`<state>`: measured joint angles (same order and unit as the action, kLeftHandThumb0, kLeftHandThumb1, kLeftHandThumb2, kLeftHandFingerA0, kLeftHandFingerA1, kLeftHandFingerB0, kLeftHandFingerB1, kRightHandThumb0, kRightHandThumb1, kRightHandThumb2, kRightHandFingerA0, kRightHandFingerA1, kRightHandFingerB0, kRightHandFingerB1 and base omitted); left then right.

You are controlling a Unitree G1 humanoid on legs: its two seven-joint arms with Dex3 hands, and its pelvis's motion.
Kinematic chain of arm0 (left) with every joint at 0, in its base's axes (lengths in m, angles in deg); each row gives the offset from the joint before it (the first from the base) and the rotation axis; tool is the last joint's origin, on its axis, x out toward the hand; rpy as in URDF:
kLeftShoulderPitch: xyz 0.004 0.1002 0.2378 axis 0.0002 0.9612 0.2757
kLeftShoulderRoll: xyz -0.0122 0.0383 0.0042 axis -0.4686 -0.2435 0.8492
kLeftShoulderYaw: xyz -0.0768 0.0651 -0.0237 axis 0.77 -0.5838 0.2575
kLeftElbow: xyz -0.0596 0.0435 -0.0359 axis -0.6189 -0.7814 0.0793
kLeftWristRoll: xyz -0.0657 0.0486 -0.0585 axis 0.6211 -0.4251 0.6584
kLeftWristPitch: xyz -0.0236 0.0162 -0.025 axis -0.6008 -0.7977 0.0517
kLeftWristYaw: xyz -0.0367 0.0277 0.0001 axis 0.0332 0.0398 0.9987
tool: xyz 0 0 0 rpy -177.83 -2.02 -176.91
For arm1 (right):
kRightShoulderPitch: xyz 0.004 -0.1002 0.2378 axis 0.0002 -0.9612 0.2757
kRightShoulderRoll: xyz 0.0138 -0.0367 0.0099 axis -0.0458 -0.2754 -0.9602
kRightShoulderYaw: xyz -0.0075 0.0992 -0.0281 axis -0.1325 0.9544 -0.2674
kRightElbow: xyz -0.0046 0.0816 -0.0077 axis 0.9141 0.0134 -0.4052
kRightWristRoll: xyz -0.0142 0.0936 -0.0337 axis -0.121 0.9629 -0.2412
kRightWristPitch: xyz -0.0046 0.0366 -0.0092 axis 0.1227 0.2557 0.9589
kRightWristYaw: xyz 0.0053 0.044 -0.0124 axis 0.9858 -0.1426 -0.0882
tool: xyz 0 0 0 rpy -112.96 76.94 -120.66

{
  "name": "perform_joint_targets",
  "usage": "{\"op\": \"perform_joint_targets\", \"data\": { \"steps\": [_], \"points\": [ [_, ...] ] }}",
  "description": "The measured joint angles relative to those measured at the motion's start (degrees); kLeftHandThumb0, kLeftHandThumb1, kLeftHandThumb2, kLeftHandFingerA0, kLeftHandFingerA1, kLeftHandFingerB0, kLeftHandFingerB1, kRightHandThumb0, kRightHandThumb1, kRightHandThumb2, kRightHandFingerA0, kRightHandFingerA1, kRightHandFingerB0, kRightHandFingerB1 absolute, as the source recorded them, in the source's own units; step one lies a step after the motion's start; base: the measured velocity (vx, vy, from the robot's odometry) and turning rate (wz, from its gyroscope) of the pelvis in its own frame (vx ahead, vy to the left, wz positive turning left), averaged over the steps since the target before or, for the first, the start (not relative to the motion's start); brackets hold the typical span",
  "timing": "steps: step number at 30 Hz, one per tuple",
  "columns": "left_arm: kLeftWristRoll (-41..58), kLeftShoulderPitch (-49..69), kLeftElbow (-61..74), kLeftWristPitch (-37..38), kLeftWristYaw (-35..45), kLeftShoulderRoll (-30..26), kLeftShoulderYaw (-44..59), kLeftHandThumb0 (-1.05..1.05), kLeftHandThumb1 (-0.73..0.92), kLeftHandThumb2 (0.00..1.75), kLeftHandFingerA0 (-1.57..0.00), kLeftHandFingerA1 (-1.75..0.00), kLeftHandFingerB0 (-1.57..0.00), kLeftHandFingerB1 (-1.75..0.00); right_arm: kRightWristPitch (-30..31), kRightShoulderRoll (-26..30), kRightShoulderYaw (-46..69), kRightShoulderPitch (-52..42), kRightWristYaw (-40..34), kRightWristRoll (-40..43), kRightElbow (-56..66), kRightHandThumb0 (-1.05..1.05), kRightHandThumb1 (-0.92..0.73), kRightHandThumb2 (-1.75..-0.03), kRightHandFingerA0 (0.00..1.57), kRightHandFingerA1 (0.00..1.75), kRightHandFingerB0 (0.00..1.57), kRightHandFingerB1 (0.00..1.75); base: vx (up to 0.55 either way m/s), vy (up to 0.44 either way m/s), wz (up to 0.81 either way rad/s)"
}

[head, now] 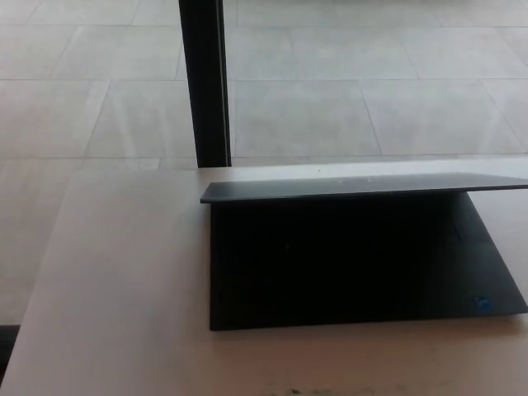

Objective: The robot uses its right hand to push down on the lid of a laptop kept in the middle of the desk to close it

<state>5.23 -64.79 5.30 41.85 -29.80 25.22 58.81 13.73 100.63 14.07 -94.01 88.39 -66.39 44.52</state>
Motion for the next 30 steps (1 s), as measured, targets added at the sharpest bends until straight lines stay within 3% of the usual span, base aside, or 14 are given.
{"op": "perform_joint_targets", "data": {
  "steps": [1,3,7,8,14,15,16,17,18,19,20,25,26,30],
  "points": [
    [0.61,-0.54,-0.37,0.00,0.32,-0.31,1.40,-1.05,0.75,0.70,-0.26,-0.43,-0.18,-0.35,0.08,0.05,1.95,0.30,0.09,0.91,0.43,-0.95,-0.81,-0.65,0.22,1.11,0.10,0.78,0.00,0.000,0.00],
    [1.66,-1.41,-0.91,-0.01,0.83,-0.64,3.55,-1.05,0.54,1.10,-0.20,-0.49,-0.12,-0.42,0.15,0.36,4.97,0.69,0.30,2.37,1.15,-0.97,-0.82,-0.65,0.24,1.16,0.12,0.78,0.00,0.000,0.00],
    [4.20,-3.10,-2.77,-0.02,2.11,-1.43,8.67,-1.05,0.76,0.69,-0.23,-0.41,-0.19,-0.35,0.20,2.52,11.87,2.00,0.65,5.68,3.06,-0.97,-0.88,-0.67,0.15,1.04,0.08,0.68,0.00,0.000,0.00],
    [4.75,-3.48,-3.31,-0.02,2.44,-1.69,9.76,-1.05,0.55,1.08,-0.20,-0.49,-0.15,-0.42,0.21,3.26,13.32,2.46,0.67,6.35,3.70,-0.98,-0.87,-0.66,0.19,1.03,0.14,0.70,0.00,0.000,0.00],
    [8.04,-5.42,-5.72,-0.02,4.15,-2.79,15.20,-1.05,0.53,1.10,-0.19,-0.50,-0.12,-0.43,0.51,7.39,19.49,6.95,0.51,10.16,11.22,-0.95,-0.88,-0.66,0.25,0.87,0.18,0.62,0.00,0.000,0.00],
    [8.58,-5.64,-5.89,-0.02,4.43,-2.79,15.74,-1.05,0.74,0.70,-0.23,-0.43,-0.18,-0.36,0.60,7.94,19.79,8.20,0.44,10.64,13.16,-0.96,-0.70,-1.08,0.40,0.81,0.27,0.63,0.00,0.000,0.00],
    [9.03,-5.83,-6.08,-0.02,4.72,-2.79,16.30,-1.05,0.52,1.08,-0.20,-0.50,-0.13,-0.43,0.77,8.52,19.98,9.69,0.32,11.01,15.30,-0.96,-0.88,-0.67,0.35,0.83,0.26,0.57,0.00,0.000,0.00],
    [9.39,-5.93,-6.26,-0.02,4.93,-2.80,16.77,-1.05,0.75,0.70,-0.24,-0.44,-0.19,-0.37,0.97,8.90,19.97,11.09,0.19,11.24,16.93,-0.96,-0.68,-1.08,0.41,0.78,0.28,0.62,0.00,0.000,0.00],
    [9.89,-6.01,-6.52,-0.03,5.23,-2.82,17.42,-1.05,0.54,1.09,-0.20,-0.50,-0.13,-0.43,1.22,9.54,19.65,13.36,-0.04,11.56,18.95,-0.97,-0.88,-0.67,0.39,0.79,0.32,0.56,0.00,0.000,0.00],
    [10.18,-6.10,-6.68,-0.03,5.45,-2.84,17.81,-1.05,0.76,0.69,-0.25,-0.45,-0.19,-0.37,1.35,10.08,19.24,14.98,-0.20,11.70,20.16,-0.98,-0.84,-0.66,0.46,0.76,0.37,0.55,0.00,0.000,0.00],
    [10.68,-6.20,-6.93,-0.03,5.67,-2.88,18.23,-1.05,0.52,1.08,-0.20,-0.50,-0.13,-0.43,1.46,10.82,18.39,17.39,-0.41,11.80,21.92,-0.96,-0.83,-0.66,0.46,0.69,0.38,0.51,0.00,0.000,0.00],
    [12.23,-6.70,-7.88,-0.03,6.76,-3.11,19.50,-1.05,0.52,1.08,-0.20,-0.51,-0.13,-0.44,2.98,13.80,9.91,27.60,-0.79,11.05,30.02,-0.92,-0.76,-0.75,0.31,0.49,0.30,0.36,0.00,0.000,0.00],
    [12.67,-6.81,-8.04,-0.03,7.02,-3.30,19.81,-1.05,0.73,0.70,-0.24,-0.46,-0.19,-0.38,3.27,14.78,7.17,29.69,-0.78,10.43,31.62,-0.86,-0.87,-0.67,0.28,0.42,0.30,0.31,-0.01,-0.003,0.07],
    [13.51,-6.99,-8.36,-0.03,7.43,-3.78,20.24,-1.05,0.52,1.08,-0.19,-0.49,-0.13,-0.42,3.47,15.64,-1.33,34.09,-0.21,8.38,33.86,-0.94,-0.88,-0.68,0.24,0.39,0.23,0.28,0.00,0.000,0.00]
  ]
}}
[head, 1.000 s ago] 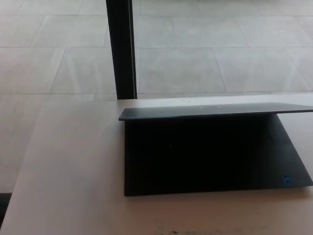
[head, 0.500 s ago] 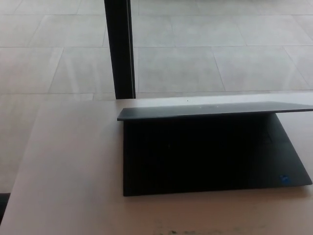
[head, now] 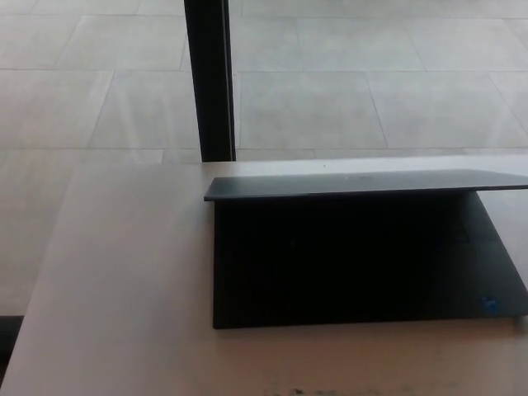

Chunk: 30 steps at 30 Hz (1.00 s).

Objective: The robot uses its right hand to push down on the lid of a laptop kept in the middle of the desk to close it

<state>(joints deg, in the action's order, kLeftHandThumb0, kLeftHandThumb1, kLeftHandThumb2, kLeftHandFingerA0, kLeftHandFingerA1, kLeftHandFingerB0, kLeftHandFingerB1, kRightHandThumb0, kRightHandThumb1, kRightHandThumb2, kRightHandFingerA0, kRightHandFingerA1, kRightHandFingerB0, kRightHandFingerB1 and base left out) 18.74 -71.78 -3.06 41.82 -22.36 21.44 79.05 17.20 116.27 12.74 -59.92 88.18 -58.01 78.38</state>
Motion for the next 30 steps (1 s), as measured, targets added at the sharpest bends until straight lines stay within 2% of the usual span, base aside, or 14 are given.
{"op": "perform_joint_targets", "data": {
  "steps": [6,7,9,10,12,14,17,19,22,23,24,27,28,30],
  "points": [
    [0.67,-0.20,-0.35,0.00,0.42,-0.01,0.05,-1.05,0.74,0.69,-0.22,-0.42,-0.19,-0.36,-0.07,-0.01,-11.72,2.07,2.07,-2.99,1.21,-0.96,-0.91,-0.68,0.27,0.45,0.25,0.29,0.00,0.000,0.00],
    [0.75,-0.24,-0.43,0.00,0.47,-0.01,0.05,-1.05,0.53,1.08,-0.20,-0.49,-0.13,-0.42,-0.10,-0.03,-14.16,2.33,2.48,-3.67,1.35,-0.94,-0.92,-0.68,0.32,0.49,0.28,0.31,0.00,0.000,0.00],
    [0.87,-0.28,-0.55,0.00,0.49,-0.01,0.05,-1.05,0.74,0.69,-0.24,-0.42,-0.19,-0.35,-0.15,-0.06,-18.04,2.69,3.09,-4.98,1.45,-0.88,-0.91,-0.68,0.30,0.45,0.28,0.30,0.00,0.000,0.00],
    [0.93,-0.29,-0.61,0.00,0.50,-0.02,0.04,-1.05,0.52,1.08,-0.20,-0.49,-0.14,-0.41,-0.26,-0.18,-20.28,2.92,3.44,-5.70,1.39,-0.84,-0.69,-1.09,0.23,0.54,0.19,0.44,0.00,0.000,0.00],
    [1.15,-0.34,-0.75,0.00,0.53,-0.02,0.01,-1.05,0.53,1.07,-0.20,-0.49,-0.14,-0.42,-0.69,-0.27,-24.97,3.58,4.32,-7.47,0.83,-0.88,-0.90,-0.68,0.29,0.42,0.27,0.29,0.00,0.000,0.00],
    [1.36,-0.40,-0.81,0.00,0.54,-0.02,-0.02,-1.05,0.76,0.69,-0.23,-0.43,-0.18,-0.36,-1.12,-0.27,-28.65,4.20,5.07,-9.03,-0.16,-0.90,-0.92,-0.69,0.28,0.43,0.26,0.29,0.00,0.000,0.00],
    [1.76,-0.42,-0.80,0.00,0.55,-0.02,-0.10,-1.05,0.53,1.07,-0.19,-0.49,-0.14,-0.42,-1.60,-0.26,-33.94,4.70,6.09,-11.50,-1.93,-0.90,-0.92,-0.70,0.27,0.48,0.24,0.32,0.00,0.000,0.00],
    [1.92,-0.42,-0.80,0.00,0.55,-0.02,-0.12,-1.05,0.73,0.69,-0.24,-0.43,-0.20,-0.36,-1.92,-0.25,-36.98,4.92,6.58,-13.04,-3.31,-0.88,-0.91,-0.71,0.23,0.47,0.22,0.29,0.00,0.000,0.00],
    [2.07,-0.42,-0.80,0.00,0.57,-0.02,-0.13,-1.05,0.74,0.69,-0.24,-0.43,-0.20,-0.36,-2.19,-0.16,-41.01,4.97,7.31,-15.13,-5.05,-0.86,-0.91,-0.71,0.23,0.49,0.22,0.30,0.00,0.000,0.00],
    [2.11,-0.42,-0.80,0.00,0.57,-0.02,-0.14,-1.05,0.53,1.07,-0.19,-0.49,-0.15,-0.42,-2.25,-0.11,-42.33,4.97,7.55,-15.91,-5.64,-0.87,-0.91,-0.71,0.23,0.49,0.23,0.31,0.00,0.000,0.00],
    [2.18,-0.42,-0.80,0.00,0.58,-0.02,-0.14,-1.05,0.75,0.69,-0.23,-0.42,-0.19,-0.36,-2.39,-0.05,-43.81,4.98,7.78,-16.80,-6.27,-0.87,-0.91,-0.70,0.22,0.50,0.23,0.33,0.00,0.000,0.00],
    [2.41,-0.43,-0.80,0.00,0.59,-0.02,-0.16,-1.05,0.75,0.69,-0.24,-0.42,-0.19,-0.36,-3.18,0.10,-47.23,5.12,8.17,-19.25,-8.04,-0.84,-0.91,-0.68,0.25,0.51,0.26,0.33,0.00,0.000,0.00],
    [2.44,-0.43,-0.80,0.00,0.59,-0.02,-0.18,-1.05,0.53,1.07,-0.20,-0.48,-0.15,-0.42,-3.52,0.22,-48.17,5.32,8.22,-20.06,-8.58,-0.82,-0.90,-0.68,0.26,0.49,0.27,0.31,0.00,0.000,0.00],
    [2.53,-0.45,-0.81,0.00,0.59,-0.02,-0.27,-1.05,0.75,0.69,-0.25,-0.42,-0.19,-0.35,-4.22,0.59,-50.20,6.26,8.37,-21.69,-9.62,-0.82,-0.90,-0.68,0.27,0.46,0.27,0.29,0.00,0.000,0.00]
  ]
}}
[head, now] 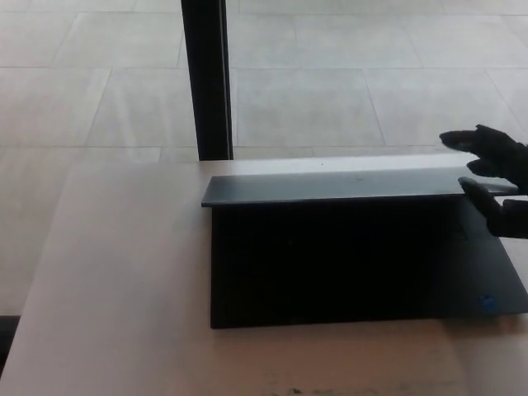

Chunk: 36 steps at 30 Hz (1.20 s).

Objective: The robot uses its right hand to push down on the lid of a laptop kept in the middle of the desk to close it

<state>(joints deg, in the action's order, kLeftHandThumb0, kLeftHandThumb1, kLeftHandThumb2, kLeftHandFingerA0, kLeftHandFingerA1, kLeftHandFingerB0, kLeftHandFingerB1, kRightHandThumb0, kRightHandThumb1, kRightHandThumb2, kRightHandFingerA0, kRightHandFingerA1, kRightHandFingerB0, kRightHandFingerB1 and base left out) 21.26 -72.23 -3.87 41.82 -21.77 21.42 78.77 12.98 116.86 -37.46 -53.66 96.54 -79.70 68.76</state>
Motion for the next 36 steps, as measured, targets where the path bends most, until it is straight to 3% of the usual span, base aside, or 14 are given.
{"op": "perform_joint_targets", "data": {
  "steps": [4,5,9,10,14,15,21,22,23,24,32,33,34,36],
  "points": [
    [0.24,-0.09,0.00,0.00,0.00,-0.02,-0.10,-1.05,0.75,0.69,-0.24,-0.42,-0.19,-0.35,-1.39,0.62,-3.35,1.49,0.34,-3.25,-1.95,-0.83,-0.91,-0.68,0.28,0.47,0.27,0.30,0.00,0.000,0.00],
    [0.30,-0.11,0.00,0.00,0.00,-0.04,-0.14,-1.05,0.54,1.09,-0.20,-0.48,-0.13,-0.41,-1.84,0.71,-4.09,1.73,0.42,-3.98,-2.52,-0.82,-0.91,-0.68,0.28,0.48,0.28,0.30,0.00,0.000,0.00],
    [0.50,-0.11,-0.03,0.00,0.04,-0.56,-0.61,-1.05,0.73,0.69,-0.24,-0.43,-0.18,-0.36,-3.78,1.02,-6.68,1.80,0.70,-7.12,-3.82,-0.79,-0.90,-0.68,0.28,0.49,0.29,0.31,0.00,0.000,0.00],
    [0.54,-0.11,-0.08,0.00,0.08,-0.68,-0.66,-1.05,0.52,1.08,-0.19,-0.49,-0.12,-0.42,-4.18,1.15,-7.20,1.63,0.70,-7.85,-3.86,-0.79,-0.91,-0.68,0.27,0.49,0.27,0.30,0.00,0.000,0.00],
    [0.60,-0.12,-0.15,0.00,0.24,-0.90,-0.86,-1.05,0.75,0.70,-0.23,-0.43,-0.18,-0.36,-5.77,1.76,-9.82,0.02,0.64,-10.93,-4.06,-0.80,-0.90,-0.68,0.27,0.49,0.27,0.31,0.00,0.000,0.00],
    [0.61,-0.12,-0.21,0.00,0.27,-0.90,-0.92,-1.05,0.53,1.09,-0.20,-0.50,-0.14,-0.43,-6.03,1.88,-10.67,-0.64,0.64,-11.83,-4.10,-0.79,-0.89,-0.67,0.29,0.49,0.29,0.31,0.00,0.000,0.00],
    [0.80,-0.13,-0.40,0.00,0.41,-0.92,-1.08,-1.05,0.55,1.10,-0.19,-0.50,-0.12,-0.43,-7.68,2.15,-15.10,-4.89,-0.04,-16.31,-6.04,-0.83,-0.92,-0.70,0.27,0.49,0.26,0.32,0.00,0.000,0.00],
    [0.87,-0.14,-0.48,0.00,0.42,-0.97,-1.10,-1.05,0.76,0.70,-0.23,-0.43,-0.18,-0.36,-8.26,2.31,-15.58,-5.53,-0.59,-17.16,-6.71,-0.84,-0.92,-0.71,0.25,0.51,0.25,0.32,0.00,0.000,0.00],
    [1.00,-0.21,-0.49,0.00,0.46,-0.98,-1.13,-1.05,0.76,0.70,-0.23,-0.43,-0.18,-0.36,-8.75,2.31,-15.86,-5.99,-1.02,-17.74,-7.07,-0.84,-0.92,-0.71,0.25,0.51,0.25,0.32,0.00,0.000,0.00],
    [1.18,-0.28,-0.48,0.00,0.48,-1.03,-1.14,-1.05,0.56,1.10,-0.19,-0.49,-0.12,-0.41,-9.27,2.31,-16.12,-6.70,-1.49,-18.49,-7.57,-0.83,-0.92,-0.71,0.25,0.50,0.24,0.33,0.00,0.000,0.00],
    [1.95,-0.26,-0.88,0.00,0.44,-1.41,-1.84,-1.05,0.55,1.11,-0.21,-0.51,-0.14,-0.43,-13.53,2.31,-14.54,-10.07,-4.83,-21.12,-10.75,-0.82,-0.92,-0.71,0.29,0.52,0.24,0.32,0.00,0.000,0.00],
    [2.02,-0.26,-0.88,0.00,0.44,-1.42,-1.94,-1.05,0.56,1.11,-0.20,-0.50,-0.12,-0.42,-13.95,2.31,-14.05,-10.38,-4.90,-21.11,-10.85,-0.79,-0.73,-1.10,0.28,0.60,0.20,0.46,0.00,0.000,0.00],
    [2.08,-0.26,-0.89,0.00,0.44,-1.44,-2.04,-1.05,0.54,1.10,-0.19,-0.48,-0.12,-0.41,-14.29,2.31,-13.38,-10.73,-4.89,-21.06,-10.90,-0.80,-0.92,-0.71,0.23,0.49,0.21,0.34,0.00,0.000,0.00],
    [2.23,-0.29,-1.02,0.00,0.47,-1.51,-2.21,-1.05,0.55,1.10,-0.18,-0.48,-0.11,-0.41,-14.60,2.31,-11.36,-11.33,-4.67,-20.64,-11.10,-0.80,-0.91,-0.71,0.24,0.48,0.20,0.34,0.00,0.000,0.00]
  ]
}}
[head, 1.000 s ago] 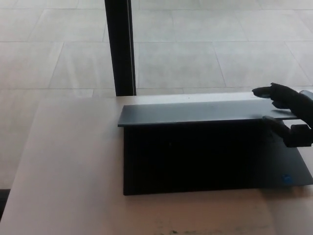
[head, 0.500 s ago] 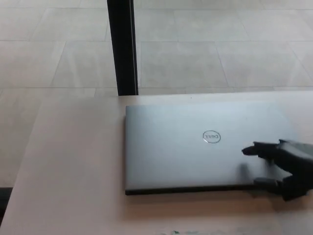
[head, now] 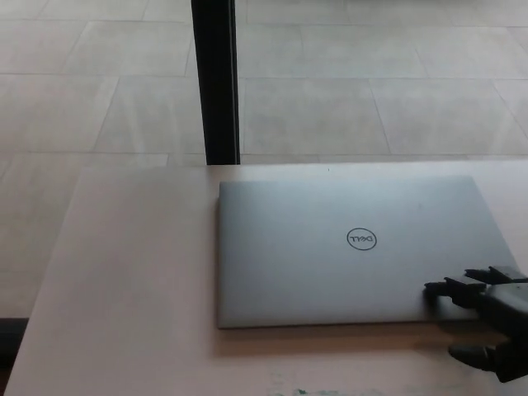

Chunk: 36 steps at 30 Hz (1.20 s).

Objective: The robot uses its right hand to push down on the lid of a laptop kept in the middle of the desk to close it

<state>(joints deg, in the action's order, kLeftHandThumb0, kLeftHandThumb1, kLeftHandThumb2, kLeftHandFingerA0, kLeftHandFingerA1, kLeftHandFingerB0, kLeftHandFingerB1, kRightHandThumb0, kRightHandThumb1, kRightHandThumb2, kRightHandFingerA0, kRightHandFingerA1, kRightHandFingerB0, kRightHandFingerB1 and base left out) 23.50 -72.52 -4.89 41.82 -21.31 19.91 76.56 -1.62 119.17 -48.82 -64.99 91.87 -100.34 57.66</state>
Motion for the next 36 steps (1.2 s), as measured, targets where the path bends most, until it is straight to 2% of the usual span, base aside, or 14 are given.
{"op": "perform_joint_targets", "data": {
  "steps": [3,12,19,22,23,25,26,27,28,29,31,32,33,36],
  "points": [
    [0.20,0.01,-0.03,0.00,0.01,-0.04,-0.14,-1.05,0.54,1.10,-0.19,-0.50,-0.12,-0.42,-0.10,-0.03,3.43,-0.97,0.98,1.39,-0.28,-0.78,-0.91,-0.67,0.37,0.53,0.31,0.33,0.00,0.000,0.00],
    [0.40,-0.05,-0.03,0.00,-0.01,-0.03,-0.16,-1.05,0.55,1.11,-0.20,-0.51,-0.13,-0.43,-0.02,-0.61,15.66,-2.74,5.51,8.43,0.11,-0.77,-0.92,-0.71,0.29,0.47,0.25,0.33,0.00,0.000,0.00],
    [0.39,-0.12,-0.03,0.00,-0.01,0.13,-0.15,-1.05,0.54,1.10,-0.20,-0.50,-0.13,-0.43,1.72,-0.63,25.71,-4.25,7.44,13.51,4.47,-0.78,-0.92,-0.71,0.49,0.45,0.31,0.35,0.00,0.000,0.00],
    [0.38,-0.11,-0.02,0.00,-0.01,0.18,-0.14,-1.05,0.55,1.10,-0.20,-0.50,-0.13,-0.43,2.70,-0.65,30.48,-4.41,7.55,15.74,5.76,-0.83,-0.92,-0.68,0.61,0.64,0.43,0.49,0.00,0.000,0.00],
    [0.39,-0.12,-0.02,0.00,-0.01,0.18,-0.15,-1.05,0.75,0.70,-0.25,-0.44,-0.19,-0.36,2.89,-0.65,31.66,-4.47,7.56,16.26,6.03,-0.86,-0.87,-0.66,0.74,0.64,0.56,0.53,0.00,0.000,0.00],
    [0.39,-0.12,-0.03,0.00,-0.01,0.20,-0.14,-1.05,0.76,0.70,-0.24,-0.43,-0.18,-0.36,3.42,-0.64,34.95,-4.62,7.55,17.76,6.60,-0.90,-0.87,-0.67,0.81,0.74,0.59,0.68,0.00,0.000,0.00],
    [0.39,-0.13,-0.03,0.00,-0.01,0.23,-0.14,-1.05,0.54,1.10,-0.19,-0.50,-0.12,-0.43,3.62,-0.64,36.64,-4.77,7.55,18.43,6.70,-0.88,-0.88,-0.67,0.87,0.75,0.60,0.69,0.00,0.000,0.00],
    [0.39,-0.12,-0.03,0.00,-0.01,0.24,-0.14,-1.05,0.53,1.09,-0.19,-0.50,-0.12,-0.43,3.79,-0.63,38.35,-4.96,7.55,19.03,6.72,-0.90,-0.68,-0.99,0.82,0.82,0.55,0.75,0.00,0.000,0.00],
    [0.39,-0.13,-0.03,0.00,-0.01,0.27,-0.14,-1.05,0.53,1.09,-0.19,-0.50,-0.12,-0.43,3.87,-0.63,39.49,-5.14,7.55,19.49,6.74,-0.90,-0.68,-0.99,0.82,0.82,0.55,0.75,0.00,0.000,0.00],
    [0.39,-0.12,-0.02,0.00,-0.01,0.29,-0.14,-1.05,0.53,1.09,-0.19,-0.49,-0.12,-0.42,3.96,-0.63,41.39,-5.53,7.55,20.07,6.76,-0.87,-0.89,-0.65,0.81,0.83,0.51,0.75,0.00,0.000,0.00],
    [0.39,-0.12,-0.02,0.00,-0.01,0.33,-0.14,-1.05,0.53,1.10,-0.20,-0.50,-0.13,-0.43,4.16,-0.63,44.70,-6.42,7.55,21.21,6.74,-0.87,-0.89,-0.68,0.78,0.94,0.44,0.84,0.00,0.000,0.00],
    [0.39,-0.12,-0.02,0.00,-0.01,0.34,-0.14,-1.05,0.75,0.70,-0.24,-0.44,-0.19,-0.36,4.20,-0.63,46.20,-6.86,7.54,21.73,6.60,-0.89,-0.88,-0.68,0.76,1.00,0.40,0.88,0.00,0.000,0.00],
    [0.39,-0.12,-0.02,0.01,-0.01,0.36,-0.14,-1.05,0.54,1.10,-0.18,-0.49,-0.11,-0.42,4.24,-0.63,47.55,-7.29,7.53,22.17,6.44,-0.88,-0.90,-0.67,0.69,1.04,0.35,0.91,0.00,0.000,0.00],
    [0.39,-0.11,-0.02,0.01,-0.01,0.39,-0.14,-1.05,0.54,1.10,-0.19,-0.49,-0.12,-0.42,4.33,-0.63,52.85,-9.18,7.48,23.79,5.46,-0.88,-0.90,-0.68,0.68,1.11,0.32,0.95,0.00,0.000,0.00]
  ]
}}
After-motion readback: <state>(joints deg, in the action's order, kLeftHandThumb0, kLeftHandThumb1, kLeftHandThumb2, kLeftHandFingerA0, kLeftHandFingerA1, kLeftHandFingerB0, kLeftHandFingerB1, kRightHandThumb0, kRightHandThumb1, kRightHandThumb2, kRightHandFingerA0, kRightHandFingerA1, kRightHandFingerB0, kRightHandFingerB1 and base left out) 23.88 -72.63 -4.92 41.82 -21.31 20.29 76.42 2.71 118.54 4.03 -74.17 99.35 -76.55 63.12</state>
